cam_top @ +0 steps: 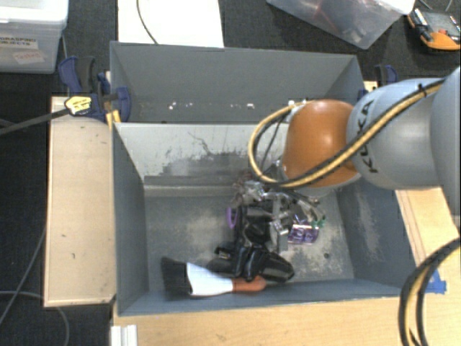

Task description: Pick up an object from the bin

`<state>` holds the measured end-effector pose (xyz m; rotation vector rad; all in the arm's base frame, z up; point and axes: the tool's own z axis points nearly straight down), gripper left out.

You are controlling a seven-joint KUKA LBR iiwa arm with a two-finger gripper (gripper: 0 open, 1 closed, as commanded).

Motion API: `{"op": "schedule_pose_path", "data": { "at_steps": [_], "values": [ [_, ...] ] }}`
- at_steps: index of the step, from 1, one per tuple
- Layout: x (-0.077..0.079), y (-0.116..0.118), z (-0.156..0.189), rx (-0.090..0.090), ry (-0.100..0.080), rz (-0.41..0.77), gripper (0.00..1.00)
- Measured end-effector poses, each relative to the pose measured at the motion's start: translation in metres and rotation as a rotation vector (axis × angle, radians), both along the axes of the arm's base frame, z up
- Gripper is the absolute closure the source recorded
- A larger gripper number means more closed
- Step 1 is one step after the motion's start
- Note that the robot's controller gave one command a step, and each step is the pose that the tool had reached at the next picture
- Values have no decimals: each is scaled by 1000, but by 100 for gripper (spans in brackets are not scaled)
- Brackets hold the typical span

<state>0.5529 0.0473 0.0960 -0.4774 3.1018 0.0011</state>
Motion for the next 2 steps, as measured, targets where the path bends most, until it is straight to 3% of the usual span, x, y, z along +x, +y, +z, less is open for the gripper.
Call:
{"op": "schedule_pose_path", "data": {
  "at_steps": [1, 2],
  "values": [
    [-39, -39, -22, 1, -18, 10, 0],
    [-10, -31, -23, 4, -7, -33, 100]
  ]
}}
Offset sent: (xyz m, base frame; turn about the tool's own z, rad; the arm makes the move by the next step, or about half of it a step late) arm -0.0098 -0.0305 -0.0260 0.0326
